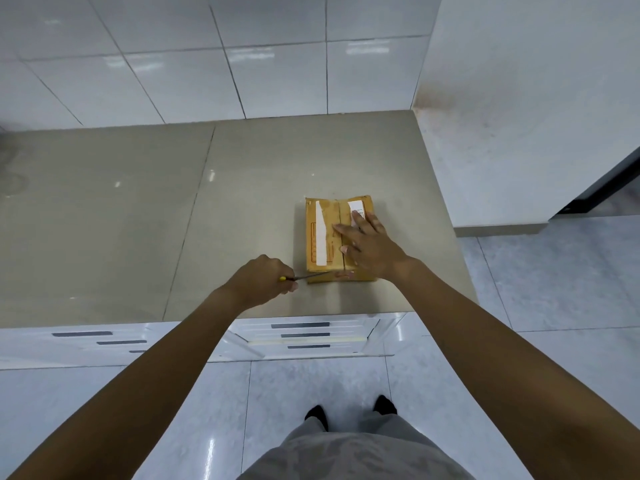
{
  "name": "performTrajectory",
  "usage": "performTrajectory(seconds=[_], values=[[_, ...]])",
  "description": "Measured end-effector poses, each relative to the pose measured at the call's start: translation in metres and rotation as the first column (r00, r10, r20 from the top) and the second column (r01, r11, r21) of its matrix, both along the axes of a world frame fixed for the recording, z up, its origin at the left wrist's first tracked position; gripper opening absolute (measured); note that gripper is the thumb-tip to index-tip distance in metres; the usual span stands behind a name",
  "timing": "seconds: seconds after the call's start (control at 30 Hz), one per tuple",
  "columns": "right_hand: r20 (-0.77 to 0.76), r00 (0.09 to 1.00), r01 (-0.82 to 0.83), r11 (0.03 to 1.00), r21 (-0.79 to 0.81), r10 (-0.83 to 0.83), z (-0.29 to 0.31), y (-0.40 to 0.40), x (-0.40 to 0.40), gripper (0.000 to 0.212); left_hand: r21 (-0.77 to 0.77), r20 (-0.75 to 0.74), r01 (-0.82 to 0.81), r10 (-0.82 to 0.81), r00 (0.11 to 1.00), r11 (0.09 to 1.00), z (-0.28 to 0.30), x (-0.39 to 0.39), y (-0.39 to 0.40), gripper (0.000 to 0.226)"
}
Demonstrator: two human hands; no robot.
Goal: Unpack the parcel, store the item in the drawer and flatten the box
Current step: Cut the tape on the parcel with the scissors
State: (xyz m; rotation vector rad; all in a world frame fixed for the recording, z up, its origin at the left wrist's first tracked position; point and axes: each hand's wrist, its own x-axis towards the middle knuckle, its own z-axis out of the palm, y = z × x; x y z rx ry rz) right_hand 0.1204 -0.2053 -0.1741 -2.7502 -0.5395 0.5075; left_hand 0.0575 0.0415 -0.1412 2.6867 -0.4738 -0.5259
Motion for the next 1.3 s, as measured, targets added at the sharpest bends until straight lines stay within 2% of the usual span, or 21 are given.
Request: performTrajectory(seconds=[0.17, 0.3, 0.37, 0.53, 0.57, 0.67, 0.7, 0.77, 0.83, 0.93, 1.0, 1.13, 1.23, 1.3], values=[[0.021, 0.999, 0.025, 1.0, 0.002, -0.025, 0.005, 0.001, -0.005, 0.052, 0.106, 0.112, 0.11, -0.122, 0.986, 0.988, -0.005, 0.0, -0.001, 0.027], [0.029, 0.999, 0.032, 0.999, 0.009, -0.032, 0.009, 0.002, -0.009, 0.052, 0.228, 0.273, 0.207, -0.266, 0.924, 0.951, -0.003, 0.005, -0.003, 0.027], [0.012, 0.998, 0.062, 0.997, 0.047, -0.062, 0.011, 0.003, -0.01, 0.051, 0.256, 0.28, 0.251, -0.32, 0.905, 0.934, -0.002, 0.008, -0.002, 0.029], [-0.007, 0.997, 0.076, 0.995, 0.065, -0.075, 0.014, 0.003, -0.012, 0.049, 0.282, 0.208, 0.283, -0.346, 0.915, 0.917, 0.0, 0.01, -0.003, 0.03], [-0.008, 0.997, 0.075, 0.995, 0.063, -0.074, 0.014, 0.004, -0.012, 0.048, 0.256, 0.152, 0.266, -0.311, 0.938, 0.929, 0.0, 0.011, -0.006, 0.029], [0.011, 0.997, 0.07, 0.997, 0.031, -0.07, 0.015, 0.005, -0.013, 0.048, 0.032, -0.168, 0.136, -0.129, 0.977, 0.99, 0.0, 0.011, -0.018, 0.027], [0.021, 0.997, 0.071, 0.997, 0.015, -0.072, 0.016, 0.005, -0.013, 0.048, 0.03, -0.172, 0.119, -0.112, 0.979, 0.992, 0.0, 0.009, -0.02, 0.027], [0.041, 0.996, 0.079, 0.997, -0.006, -0.079, 0.018, 0.005, -0.015, 0.048, 0.14, -0.001, 0.176, -0.178, 0.984, 0.974, 0.0, 0.004, -0.019, 0.03], [0.058, 0.995, 0.084, 0.996, -0.018, -0.083, 0.019, 0.006, -0.016, 0.047, 0.257, 0.183, 0.242, -0.293, 0.939, 0.936, -0.002, -0.001, -0.015, 0.031], [0.07, 0.994, 0.084, 0.996, -0.039, -0.081, 0.02, 0.006, -0.018, 0.048, 0.307, 0.303, 0.3, -0.392, 0.869, 0.903, -0.007, 0.0, -0.01, 0.031], [0.072, 0.994, 0.083, 0.996, -0.042, -0.08, 0.019, 0.006, -0.018, 0.049, 0.269, 0.349, 0.338, -0.419, 0.838, 0.902, -0.008, 0.0, -0.007, 0.026], [0.093, 0.992, 0.085, 0.995, -0.05, -0.08, 0.017, 0.005, -0.02, 0.049, 0.226, 0.383, 0.356, -0.418, 0.824, 0.907, -0.008, -0.003, -0.002, 0.017], [0.093, 0.992, 0.09, 0.995, -0.045, -0.085, 0.016, 0.006, -0.019, 0.048, 0.23, 0.251, 0.254, -0.31, 0.917, 0.939, -0.009, -0.002, -0.011, 0.029], [0.088, 0.992, 0.096, 0.994, -0.042, -0.092, 0.016, 0.007, -0.019, 0.047, 0.239, 0.229, 0.211, -0.266, 0.936, 0.948, -0.01, -0.005, -0.021, 0.031]])
